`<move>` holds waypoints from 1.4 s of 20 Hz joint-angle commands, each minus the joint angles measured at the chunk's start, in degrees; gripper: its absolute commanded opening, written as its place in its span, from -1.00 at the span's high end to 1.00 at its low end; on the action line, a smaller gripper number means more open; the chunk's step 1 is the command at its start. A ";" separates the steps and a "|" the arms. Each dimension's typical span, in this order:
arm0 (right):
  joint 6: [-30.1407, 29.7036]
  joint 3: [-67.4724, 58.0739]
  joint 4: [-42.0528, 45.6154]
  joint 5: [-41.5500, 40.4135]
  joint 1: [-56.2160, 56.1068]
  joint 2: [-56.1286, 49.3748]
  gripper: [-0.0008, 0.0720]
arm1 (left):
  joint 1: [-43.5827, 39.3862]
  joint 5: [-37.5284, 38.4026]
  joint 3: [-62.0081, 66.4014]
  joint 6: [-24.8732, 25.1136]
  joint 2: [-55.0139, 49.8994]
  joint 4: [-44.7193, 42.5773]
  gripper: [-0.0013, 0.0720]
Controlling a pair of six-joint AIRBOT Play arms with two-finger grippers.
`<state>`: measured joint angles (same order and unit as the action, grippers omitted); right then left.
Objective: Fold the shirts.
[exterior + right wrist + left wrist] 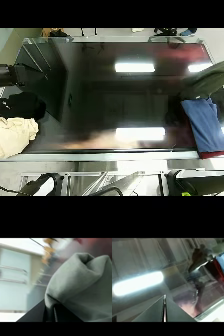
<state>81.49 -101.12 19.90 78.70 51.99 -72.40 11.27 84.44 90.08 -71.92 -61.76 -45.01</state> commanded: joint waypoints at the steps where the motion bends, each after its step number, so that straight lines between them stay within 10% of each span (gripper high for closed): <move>1: 8.66 -0.04 15.93 5.05 1.29 3.48 0.92 | -0.04 0.04 -0.07 1.03 0.02 0.00 0.93; 10: 20.13 0.02 41.03 26.99 10.03 7.63 0.92 | -0.04 -0.20 -6.40 3.58 0.02 0.04 0.93; 21: 19.23 24.26 67.38 25.16 10.05 15.50 0.92 | -0.04 -1.60 -8.15 4.66 0.02 0.09 0.93; 28: 18.99 40.92 68.17 11.08 10.16 16.48 0.88 | -0.04 -2.16 -8.15 4.66 0.02 0.09 0.93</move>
<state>100.73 -65.41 86.52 95.26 62.13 -55.90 11.27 82.50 81.95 -67.37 -61.76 -44.93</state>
